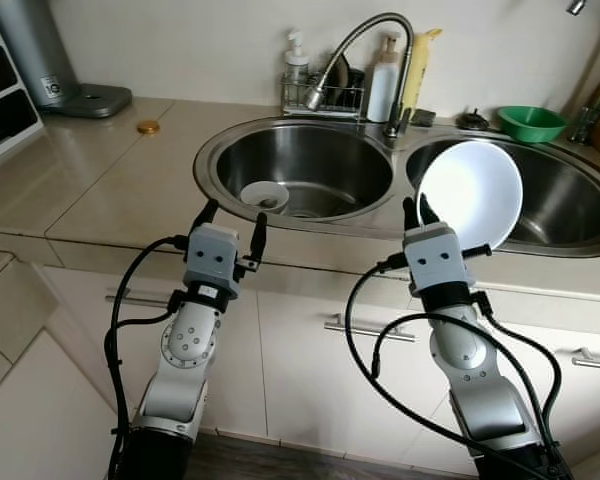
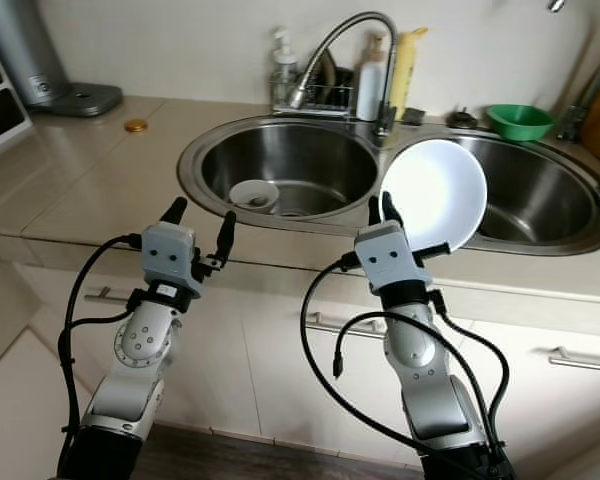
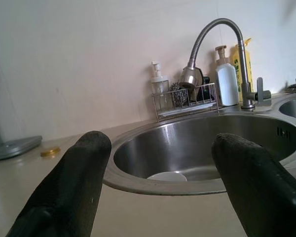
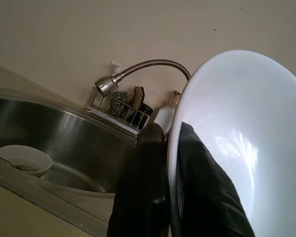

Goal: Kitchen organization

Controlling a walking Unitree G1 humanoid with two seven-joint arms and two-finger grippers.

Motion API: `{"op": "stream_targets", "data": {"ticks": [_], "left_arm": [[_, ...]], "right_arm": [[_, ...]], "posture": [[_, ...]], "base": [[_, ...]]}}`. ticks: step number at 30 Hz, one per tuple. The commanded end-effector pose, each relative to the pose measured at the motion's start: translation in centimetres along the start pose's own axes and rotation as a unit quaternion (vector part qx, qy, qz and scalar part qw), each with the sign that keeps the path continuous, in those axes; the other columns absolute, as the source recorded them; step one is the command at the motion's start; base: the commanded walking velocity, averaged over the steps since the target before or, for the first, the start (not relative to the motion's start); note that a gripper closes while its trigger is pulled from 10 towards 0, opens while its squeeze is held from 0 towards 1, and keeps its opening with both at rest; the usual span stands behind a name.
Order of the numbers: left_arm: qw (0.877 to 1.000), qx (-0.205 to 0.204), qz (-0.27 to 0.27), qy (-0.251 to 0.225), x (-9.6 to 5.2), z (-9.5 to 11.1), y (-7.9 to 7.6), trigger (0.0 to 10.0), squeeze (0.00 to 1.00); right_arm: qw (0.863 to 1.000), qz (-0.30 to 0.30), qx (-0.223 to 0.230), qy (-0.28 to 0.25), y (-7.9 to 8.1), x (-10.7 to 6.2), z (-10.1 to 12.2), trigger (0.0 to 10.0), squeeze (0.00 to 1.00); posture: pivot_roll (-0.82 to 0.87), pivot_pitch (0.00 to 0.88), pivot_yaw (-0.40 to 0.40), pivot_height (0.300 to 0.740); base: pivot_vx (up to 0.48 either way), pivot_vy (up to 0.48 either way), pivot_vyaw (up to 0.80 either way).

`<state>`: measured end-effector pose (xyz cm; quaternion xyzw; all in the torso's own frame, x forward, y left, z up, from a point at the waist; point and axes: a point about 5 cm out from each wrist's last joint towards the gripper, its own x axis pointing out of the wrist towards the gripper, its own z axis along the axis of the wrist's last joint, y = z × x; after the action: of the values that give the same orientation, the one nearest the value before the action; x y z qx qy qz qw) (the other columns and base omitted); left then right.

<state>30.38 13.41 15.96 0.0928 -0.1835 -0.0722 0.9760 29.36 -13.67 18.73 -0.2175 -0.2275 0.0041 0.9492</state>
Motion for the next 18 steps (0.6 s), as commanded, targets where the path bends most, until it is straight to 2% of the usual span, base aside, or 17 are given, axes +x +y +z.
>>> {"op": "stream_targets", "data": {"ticks": [1,6,15,18], "left_arm": [[1.000,-0.002,-0.011,-0.007,0.29,0.40,-0.62,10.0,0.00],[1.000,-0.002,-0.015,-0.008,0.25,0.44,-0.74,10.0,0.00],[1.000,-0.005,-0.017,-0.010,0.29,0.49,-0.84,10.0,0.00],[1.000,-0.010,-0.015,-0.014,0.28,0.56,-0.81,10.0,0.00]], "right_arm": [[1.000,-0.014,-0.001,0.004,-0.69,0.11,-0.11,0.0,0.00],[1.000,-0.018,0.001,0.005,-0.81,0.18,-0.16,0.0,0.00],[1.000,-0.023,0.002,0.005,-0.89,0.28,-0.17,0.0,0.00],[1.000,-0.024,0.002,0.006,-0.91,0.30,-0.20,0.0,0.00]], "posture": [[0.05,0.000,0.001,0.740],[0.05,0.000,0.000,0.740],[0.04,0.000,0.001,0.740],[0.04,0.000,0.001,0.740]], "base": [[0.000,0.000,0.00],[0.000,-0.050,0.00],[0.000,-0.461,0.00],[0.000,-0.115,0.00]]}}
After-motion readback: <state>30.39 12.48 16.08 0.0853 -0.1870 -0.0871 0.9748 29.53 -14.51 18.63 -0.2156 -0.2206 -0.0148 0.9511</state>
